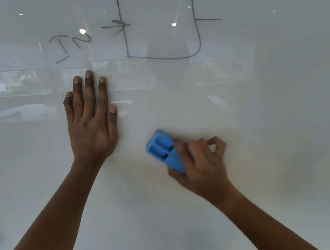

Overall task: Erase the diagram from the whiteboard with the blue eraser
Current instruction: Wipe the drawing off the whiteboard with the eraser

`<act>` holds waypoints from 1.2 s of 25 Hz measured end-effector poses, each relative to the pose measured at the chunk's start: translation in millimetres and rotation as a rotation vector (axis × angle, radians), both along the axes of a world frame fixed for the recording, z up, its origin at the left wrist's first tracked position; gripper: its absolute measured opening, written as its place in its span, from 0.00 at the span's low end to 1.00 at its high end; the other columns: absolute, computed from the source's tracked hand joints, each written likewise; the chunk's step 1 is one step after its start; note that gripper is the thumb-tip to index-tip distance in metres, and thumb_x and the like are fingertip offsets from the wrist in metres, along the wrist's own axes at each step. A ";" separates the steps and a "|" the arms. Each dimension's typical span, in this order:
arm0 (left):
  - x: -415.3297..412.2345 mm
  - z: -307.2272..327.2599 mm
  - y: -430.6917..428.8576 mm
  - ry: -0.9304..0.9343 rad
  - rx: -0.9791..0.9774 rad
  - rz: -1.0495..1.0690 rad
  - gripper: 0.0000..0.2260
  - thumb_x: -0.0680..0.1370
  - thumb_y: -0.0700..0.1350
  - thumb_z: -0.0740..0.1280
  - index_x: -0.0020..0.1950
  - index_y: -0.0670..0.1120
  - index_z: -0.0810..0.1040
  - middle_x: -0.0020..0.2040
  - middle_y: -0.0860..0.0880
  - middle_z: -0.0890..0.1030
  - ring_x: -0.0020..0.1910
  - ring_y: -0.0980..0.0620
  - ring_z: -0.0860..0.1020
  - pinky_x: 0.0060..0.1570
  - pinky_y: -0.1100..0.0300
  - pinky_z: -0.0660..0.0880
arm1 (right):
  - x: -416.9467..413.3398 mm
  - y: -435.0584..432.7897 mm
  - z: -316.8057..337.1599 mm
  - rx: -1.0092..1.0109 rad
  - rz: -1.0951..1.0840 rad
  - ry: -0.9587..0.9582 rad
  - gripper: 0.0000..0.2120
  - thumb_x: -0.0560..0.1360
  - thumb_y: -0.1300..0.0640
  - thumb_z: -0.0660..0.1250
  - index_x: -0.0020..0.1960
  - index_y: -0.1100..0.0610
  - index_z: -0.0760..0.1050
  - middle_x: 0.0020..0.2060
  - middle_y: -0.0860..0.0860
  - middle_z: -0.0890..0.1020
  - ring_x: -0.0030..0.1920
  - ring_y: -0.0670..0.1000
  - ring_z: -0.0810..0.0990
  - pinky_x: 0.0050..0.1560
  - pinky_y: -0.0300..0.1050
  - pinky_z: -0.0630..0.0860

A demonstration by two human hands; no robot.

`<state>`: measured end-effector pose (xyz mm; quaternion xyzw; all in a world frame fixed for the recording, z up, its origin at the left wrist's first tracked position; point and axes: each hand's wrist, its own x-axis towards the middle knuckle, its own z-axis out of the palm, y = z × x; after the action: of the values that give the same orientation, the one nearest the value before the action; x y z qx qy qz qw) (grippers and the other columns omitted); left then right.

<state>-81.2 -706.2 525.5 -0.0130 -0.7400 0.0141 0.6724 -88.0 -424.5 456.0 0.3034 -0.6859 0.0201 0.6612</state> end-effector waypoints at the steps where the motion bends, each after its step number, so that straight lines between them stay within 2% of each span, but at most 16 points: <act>1: -0.7 -0.4 0.1 0.005 0.001 0.001 0.27 0.91 0.53 0.48 0.90 0.47 0.49 0.90 0.43 0.54 0.89 0.45 0.48 0.87 0.47 0.45 | -5.0 23.3 3.0 -0.099 -0.046 0.017 0.25 0.78 0.42 0.67 0.62 0.62 0.78 0.45 0.57 0.72 0.43 0.58 0.72 0.54 0.57 0.67; 5: -1.7 -1.6 2.1 0.034 -0.002 0.003 0.27 0.92 0.52 0.49 0.90 0.46 0.51 0.89 0.40 0.57 0.89 0.45 0.49 0.87 0.46 0.47 | -23.7 141.0 -1.6 -0.675 -0.331 -0.012 0.30 0.79 0.40 0.68 0.65 0.65 0.75 0.43 0.64 0.75 0.43 0.61 0.75 0.52 0.57 0.69; 8: -2.0 -1.3 3.9 0.042 0.003 0.015 0.27 0.92 0.52 0.49 0.90 0.44 0.54 0.89 0.39 0.58 0.89 0.40 0.54 0.87 0.45 0.48 | -31.2 184.0 3.9 -1.171 -0.312 -0.175 0.32 0.79 0.34 0.66 0.63 0.64 0.75 0.46 0.65 0.76 0.44 0.62 0.76 0.45 0.56 0.76; 10: -2.2 -1.4 5.3 0.046 0.004 0.019 0.27 0.92 0.51 0.49 0.90 0.44 0.56 0.88 0.39 0.58 0.88 0.37 0.55 0.87 0.42 0.50 | -31.3 178.0 8.0 -1.332 -0.266 -0.230 0.33 0.78 0.34 0.66 0.61 0.64 0.76 0.46 0.65 0.76 0.44 0.62 0.76 0.43 0.56 0.75; 11: -2.2 -1.7 5.3 0.046 0.006 0.021 0.26 0.92 0.51 0.50 0.90 0.43 0.57 0.88 0.38 0.58 0.88 0.36 0.56 0.86 0.41 0.51 | -30.3 164.2 5.6 -1.313 -0.240 -0.216 0.32 0.79 0.35 0.67 0.61 0.66 0.75 0.45 0.65 0.75 0.43 0.63 0.76 0.42 0.57 0.74; 13: -1.5 -2.3 5.9 0.044 0.012 0.021 0.26 0.91 0.51 0.50 0.89 0.43 0.57 0.88 0.38 0.58 0.88 0.36 0.56 0.86 0.39 0.53 | -22.7 116.5 -8.7 -1.104 -0.169 -0.149 0.31 0.78 0.40 0.70 0.63 0.68 0.75 0.42 0.65 0.74 0.40 0.64 0.75 0.39 0.57 0.71; 16: 0.1 -1.2 4.6 0.031 0.010 0.012 0.27 0.91 0.51 0.50 0.89 0.43 0.57 0.88 0.38 0.58 0.88 0.37 0.55 0.86 0.39 0.53 | -4.9 35.6 -36.7 -0.538 -0.027 -0.093 0.29 0.75 0.44 0.74 0.62 0.68 0.77 0.40 0.60 0.73 0.41 0.58 0.71 0.47 0.55 0.70; 18: 1.0 -0.9 2.6 0.029 0.004 -0.002 0.27 0.91 0.51 0.50 0.90 0.43 0.56 0.89 0.39 0.57 0.89 0.40 0.53 0.86 0.40 0.52 | -2.4 19.9 -35.7 -0.283 0.000 -0.045 0.26 0.74 0.44 0.74 0.60 0.64 0.77 0.39 0.56 0.72 0.40 0.54 0.71 0.50 0.56 0.70; 20: 0.5 -1.0 0.6 0.029 0.001 -0.011 0.27 0.91 0.51 0.50 0.90 0.44 0.54 0.90 0.42 0.53 0.89 0.45 0.48 0.87 0.44 0.47 | -7.7 39.4 -23.1 -0.199 -0.045 0.006 0.25 0.74 0.42 0.72 0.59 0.62 0.79 0.38 0.54 0.73 0.39 0.54 0.73 0.52 0.57 0.70; 21: -0.1 -1.5 -0.1 0.031 0.000 -0.012 0.27 0.91 0.52 0.50 0.91 0.45 0.54 0.90 0.44 0.52 0.89 0.46 0.46 0.87 0.46 0.46 | -11.7 57.5 -15.8 -0.223 -0.092 0.023 0.26 0.75 0.42 0.71 0.60 0.63 0.79 0.38 0.55 0.73 0.39 0.56 0.73 0.53 0.57 0.69; 23: -2.5 -2.3 -0.3 0.039 -0.005 -0.012 0.27 0.91 0.52 0.50 0.91 0.45 0.54 0.90 0.44 0.52 0.90 0.47 0.46 0.87 0.46 0.45 | -21.9 108.0 5.0 -0.425 -0.210 0.036 0.28 0.76 0.41 0.71 0.62 0.65 0.78 0.41 0.60 0.75 0.41 0.59 0.74 0.52 0.56 0.68; 25: -4.4 -2.6 0.0 0.049 -0.006 -0.003 0.27 0.91 0.51 0.50 0.90 0.45 0.55 0.90 0.45 0.52 0.90 0.46 0.46 0.87 0.46 0.46 | -30.9 159.2 33.4 -0.812 -0.256 -0.014 0.30 0.77 0.40 0.70 0.64 0.66 0.77 0.43 0.64 0.76 0.42 0.61 0.76 0.47 0.55 0.71; 26: -5.3 -3.1 0.6 0.052 -0.004 0.003 0.27 0.91 0.51 0.50 0.90 0.45 0.55 0.90 0.45 0.51 0.90 0.46 0.46 0.87 0.46 0.46 | -33.4 178.8 51.2 -1.049 -0.206 -0.069 0.31 0.77 0.39 0.69 0.63 0.66 0.77 0.44 0.64 0.76 0.42 0.60 0.77 0.45 0.56 0.74; 28: -6.2 -3.2 1.6 0.055 0.000 0.010 0.27 0.91 0.51 0.50 0.91 0.45 0.54 0.90 0.46 0.50 0.90 0.46 0.46 0.87 0.45 0.46 | -36.4 192.9 80.0 -1.408 -0.075 -0.179 0.31 0.76 0.37 0.67 0.61 0.65 0.77 0.46 0.58 0.73 0.45 0.55 0.76 0.48 0.57 0.77; 29: -6.4 -3.1 2.2 0.054 0.001 0.013 0.27 0.91 0.51 0.50 0.91 0.45 0.54 0.90 0.46 0.50 0.90 0.46 0.46 0.87 0.45 0.46 | -36.1 185.2 88.4 -1.476 -0.041 -0.208 0.31 0.75 0.37 0.67 0.62 0.65 0.76 0.47 0.57 0.72 0.46 0.55 0.76 0.50 0.57 0.77; 30: -6.7 -3.6 3.0 0.051 0.001 0.014 0.27 0.91 0.51 0.50 0.91 0.45 0.53 0.90 0.46 0.50 0.90 0.46 0.45 0.87 0.45 0.46 | -35.8 169.0 91.9 -1.459 -0.030 -0.202 0.31 0.76 0.39 0.68 0.62 0.66 0.76 0.47 0.58 0.73 0.47 0.56 0.76 0.49 0.57 0.76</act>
<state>-87.9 -703.2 521.9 -0.0072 -0.7226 0.0187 0.6910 -123.9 -255.5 548.0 -0.2264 -0.5597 0.4900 0.6288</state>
